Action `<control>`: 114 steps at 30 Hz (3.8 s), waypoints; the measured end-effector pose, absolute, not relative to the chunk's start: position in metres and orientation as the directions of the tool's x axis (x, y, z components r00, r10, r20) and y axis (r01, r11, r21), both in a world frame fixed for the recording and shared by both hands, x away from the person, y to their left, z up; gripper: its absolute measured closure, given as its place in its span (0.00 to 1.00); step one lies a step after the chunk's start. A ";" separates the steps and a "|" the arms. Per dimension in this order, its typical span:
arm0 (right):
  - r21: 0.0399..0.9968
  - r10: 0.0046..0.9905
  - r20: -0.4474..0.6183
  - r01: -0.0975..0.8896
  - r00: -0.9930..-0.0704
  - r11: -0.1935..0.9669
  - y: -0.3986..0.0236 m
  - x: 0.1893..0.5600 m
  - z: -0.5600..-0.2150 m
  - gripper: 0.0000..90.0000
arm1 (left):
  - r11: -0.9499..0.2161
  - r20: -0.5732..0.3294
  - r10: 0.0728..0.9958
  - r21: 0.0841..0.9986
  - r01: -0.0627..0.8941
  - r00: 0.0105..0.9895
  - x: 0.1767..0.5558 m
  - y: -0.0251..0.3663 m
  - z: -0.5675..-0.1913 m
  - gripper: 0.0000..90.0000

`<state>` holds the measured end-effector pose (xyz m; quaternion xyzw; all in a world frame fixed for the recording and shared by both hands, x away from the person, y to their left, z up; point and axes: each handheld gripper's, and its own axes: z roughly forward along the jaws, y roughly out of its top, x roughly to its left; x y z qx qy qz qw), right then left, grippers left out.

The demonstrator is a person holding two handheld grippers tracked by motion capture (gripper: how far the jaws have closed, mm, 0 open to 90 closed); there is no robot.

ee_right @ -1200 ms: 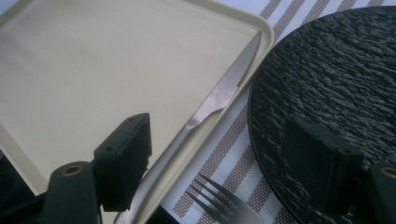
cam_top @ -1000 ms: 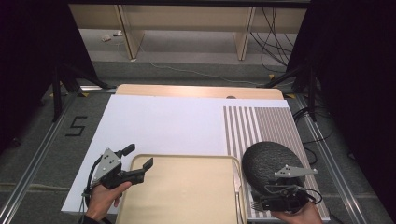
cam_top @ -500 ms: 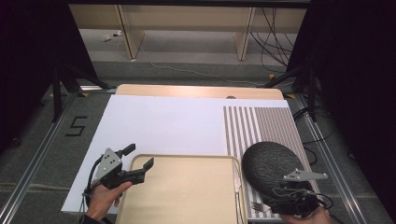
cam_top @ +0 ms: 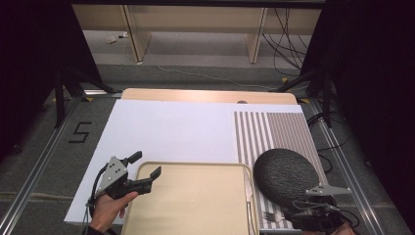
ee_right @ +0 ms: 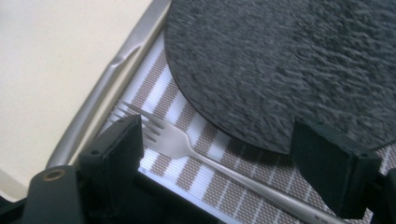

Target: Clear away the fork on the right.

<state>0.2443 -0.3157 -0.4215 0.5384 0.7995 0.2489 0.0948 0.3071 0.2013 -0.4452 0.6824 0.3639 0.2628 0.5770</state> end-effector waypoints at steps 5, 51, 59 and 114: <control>0.486 0.920 0.110 0.828 -0.376 0.280 -0.323 0.240 -0.424 0.21 | -0.078 -0.054 0.798 0.978 0.191 0.600 0.307 0.201 -0.445 0.18; 0.321 0.888 0.071 0.854 -0.453 0.410 -0.327 0.256 -0.455 0.37 | -0.085 -0.052 0.795 0.977 0.196 0.605 0.308 0.200 -0.448 0.18; 0.304 0.868 -0.008 0.826 -0.496 0.474 -0.325 0.258 -0.455 0.47 | -0.091 -0.048 0.796 0.976 0.198 0.603 0.308 0.201 -0.448 0.18; 0.049 0.618 -0.096 0.616 -0.781 0.786 -0.287 0.271 -0.449 0.92 | -0.108 -0.038 0.795 0.973 0.203 0.605 0.309 0.197 -0.451 0.19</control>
